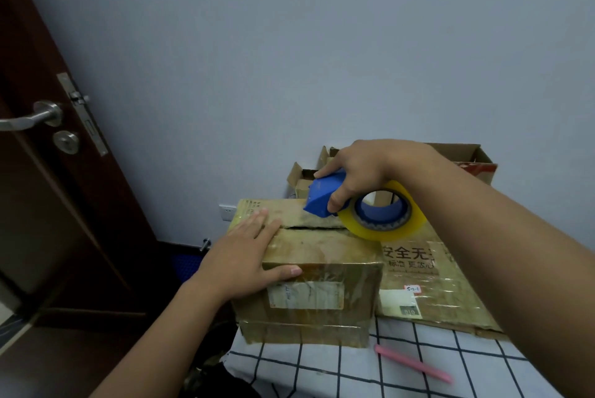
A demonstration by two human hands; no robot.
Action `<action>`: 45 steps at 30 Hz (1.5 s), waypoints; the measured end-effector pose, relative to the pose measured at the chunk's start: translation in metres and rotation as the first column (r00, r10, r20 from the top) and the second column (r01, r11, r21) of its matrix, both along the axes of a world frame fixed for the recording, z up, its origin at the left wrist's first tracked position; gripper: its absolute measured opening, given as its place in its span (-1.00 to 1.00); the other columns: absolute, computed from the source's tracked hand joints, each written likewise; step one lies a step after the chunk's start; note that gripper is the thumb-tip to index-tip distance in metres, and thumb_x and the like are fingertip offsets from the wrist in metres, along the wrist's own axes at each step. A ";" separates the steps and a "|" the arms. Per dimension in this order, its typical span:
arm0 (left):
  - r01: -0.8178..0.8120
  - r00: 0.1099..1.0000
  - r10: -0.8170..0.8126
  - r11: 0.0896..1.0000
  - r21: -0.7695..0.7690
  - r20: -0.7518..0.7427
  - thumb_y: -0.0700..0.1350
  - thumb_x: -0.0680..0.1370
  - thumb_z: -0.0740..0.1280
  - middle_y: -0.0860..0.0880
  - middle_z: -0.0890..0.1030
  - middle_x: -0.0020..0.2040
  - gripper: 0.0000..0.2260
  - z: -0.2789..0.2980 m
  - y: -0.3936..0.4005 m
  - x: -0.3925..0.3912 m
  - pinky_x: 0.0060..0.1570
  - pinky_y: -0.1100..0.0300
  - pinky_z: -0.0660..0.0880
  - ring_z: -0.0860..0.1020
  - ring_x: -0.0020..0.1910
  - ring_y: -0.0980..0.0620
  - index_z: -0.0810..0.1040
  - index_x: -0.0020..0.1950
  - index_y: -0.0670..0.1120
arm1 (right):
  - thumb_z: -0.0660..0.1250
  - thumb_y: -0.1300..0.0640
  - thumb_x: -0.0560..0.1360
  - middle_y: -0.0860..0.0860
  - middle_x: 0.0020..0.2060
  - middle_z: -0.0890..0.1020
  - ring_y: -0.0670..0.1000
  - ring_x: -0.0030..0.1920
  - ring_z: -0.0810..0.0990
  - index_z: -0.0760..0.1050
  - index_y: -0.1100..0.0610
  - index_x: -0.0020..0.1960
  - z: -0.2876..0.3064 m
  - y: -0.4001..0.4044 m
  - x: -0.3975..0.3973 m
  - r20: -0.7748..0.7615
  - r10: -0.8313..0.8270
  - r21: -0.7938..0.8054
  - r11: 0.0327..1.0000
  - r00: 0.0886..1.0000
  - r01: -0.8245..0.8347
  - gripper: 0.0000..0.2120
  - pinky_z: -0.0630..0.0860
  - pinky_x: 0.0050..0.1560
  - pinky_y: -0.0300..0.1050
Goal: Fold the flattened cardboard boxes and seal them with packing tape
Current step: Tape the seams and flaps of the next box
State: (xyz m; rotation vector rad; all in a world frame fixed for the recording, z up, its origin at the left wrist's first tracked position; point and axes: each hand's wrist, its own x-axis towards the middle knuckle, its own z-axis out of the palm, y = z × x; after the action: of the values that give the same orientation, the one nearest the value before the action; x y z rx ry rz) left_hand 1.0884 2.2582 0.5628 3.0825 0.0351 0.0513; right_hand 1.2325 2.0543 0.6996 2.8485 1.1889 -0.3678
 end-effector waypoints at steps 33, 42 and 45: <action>0.068 0.995 -0.072 0.996 -0.055 -0.069 0.61 0.26 0.10 0.08 -0.18 0.60 0.10 0.008 -0.030 0.021 0.50 0.12 -0.07 -0.13 0.57 0.10 -0.22 0.60 0.08 | 0.47 -0.34 0.32 -0.12 0.24 0.49 0.03 0.13 0.48 0.35 -0.29 0.45 0.009 -0.011 0.002 -0.047 -0.021 -0.049 0.999 0.999 0.019 -0.27 0.44 0.27 0.03; 0.068 0.991 -0.075 0.996 -0.063 -0.112 0.63 0.23 0.11 0.09 -0.21 0.60 0.10 0.008 -0.026 0.025 0.54 0.03 0.01 -0.12 0.58 0.09 -0.23 0.59 0.13 | 0.47 -0.29 0.35 -0.12 0.22 0.47 0.03 0.12 0.48 0.34 -0.25 0.46 0.013 -0.022 -0.001 -0.064 -0.046 -0.054 0.998 0.997 0.043 -0.28 0.45 0.25 0.01; 0.076 0.989 -0.084 0.995 -0.065 -0.120 0.63 0.24 0.12 0.11 -0.22 0.59 0.09 0.007 -0.023 0.027 0.53 0.03 0.01 -0.12 0.58 0.09 -0.23 0.59 0.15 | 0.48 -0.28 0.35 -0.12 0.20 0.45 0.03 0.11 0.48 0.33 -0.27 0.46 0.013 -0.027 -0.001 -0.074 -0.066 -0.067 0.996 0.995 0.061 -0.28 0.45 0.25 0.01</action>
State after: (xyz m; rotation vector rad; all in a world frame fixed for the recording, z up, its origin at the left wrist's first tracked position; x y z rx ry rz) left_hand 1.1151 2.2349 0.5694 3.0185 -0.0800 -0.1401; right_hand 1.2319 2.0272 0.7128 2.8451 1.0790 -0.5123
